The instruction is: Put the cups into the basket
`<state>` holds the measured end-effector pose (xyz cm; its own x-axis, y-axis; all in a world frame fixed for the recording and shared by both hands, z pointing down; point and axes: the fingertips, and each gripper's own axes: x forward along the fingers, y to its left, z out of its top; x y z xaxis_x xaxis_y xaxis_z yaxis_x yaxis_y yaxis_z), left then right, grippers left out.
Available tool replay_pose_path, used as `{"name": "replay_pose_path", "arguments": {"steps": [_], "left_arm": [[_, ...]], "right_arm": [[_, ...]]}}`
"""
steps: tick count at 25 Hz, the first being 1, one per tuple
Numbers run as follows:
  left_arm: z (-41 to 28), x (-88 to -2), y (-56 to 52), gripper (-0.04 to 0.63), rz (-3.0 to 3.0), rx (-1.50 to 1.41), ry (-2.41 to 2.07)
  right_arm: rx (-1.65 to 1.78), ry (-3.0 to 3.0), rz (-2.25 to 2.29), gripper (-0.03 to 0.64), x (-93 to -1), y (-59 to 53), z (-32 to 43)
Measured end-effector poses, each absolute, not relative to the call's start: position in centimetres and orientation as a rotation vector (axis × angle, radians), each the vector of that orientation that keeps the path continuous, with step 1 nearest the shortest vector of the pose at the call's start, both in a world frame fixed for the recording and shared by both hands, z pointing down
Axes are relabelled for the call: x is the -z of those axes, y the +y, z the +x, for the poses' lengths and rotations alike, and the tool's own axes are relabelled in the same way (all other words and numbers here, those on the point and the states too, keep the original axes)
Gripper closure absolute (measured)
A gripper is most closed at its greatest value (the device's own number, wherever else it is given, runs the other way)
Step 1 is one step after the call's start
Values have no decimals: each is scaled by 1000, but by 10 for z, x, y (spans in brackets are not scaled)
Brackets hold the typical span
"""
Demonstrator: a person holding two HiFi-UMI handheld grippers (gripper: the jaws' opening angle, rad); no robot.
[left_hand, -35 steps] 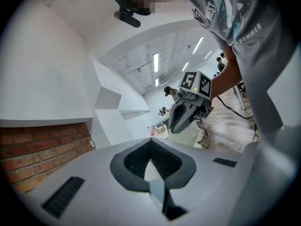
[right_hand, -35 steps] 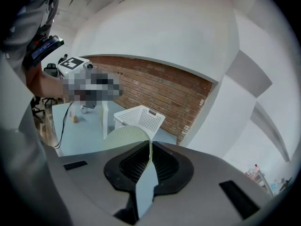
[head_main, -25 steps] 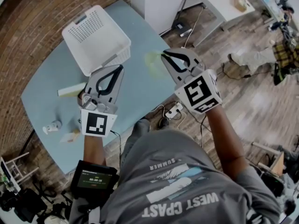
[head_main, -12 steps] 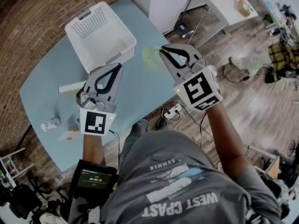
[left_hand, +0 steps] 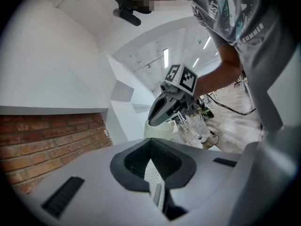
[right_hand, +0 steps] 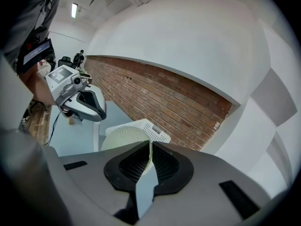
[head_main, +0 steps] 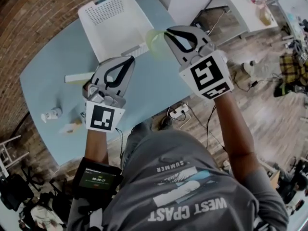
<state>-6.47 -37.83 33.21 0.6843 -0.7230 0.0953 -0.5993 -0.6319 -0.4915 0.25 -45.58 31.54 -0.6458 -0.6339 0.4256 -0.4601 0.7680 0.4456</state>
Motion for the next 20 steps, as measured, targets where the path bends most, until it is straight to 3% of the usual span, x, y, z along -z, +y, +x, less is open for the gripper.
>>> {"name": "replay_pose_path", "arguments": {"steps": [20], "left_arm": [[-110, -364, -391, 597, -2513, 405, 1166]], "right_arm": [[431, -2334, 534, 586, -390, -533, -111]]}}
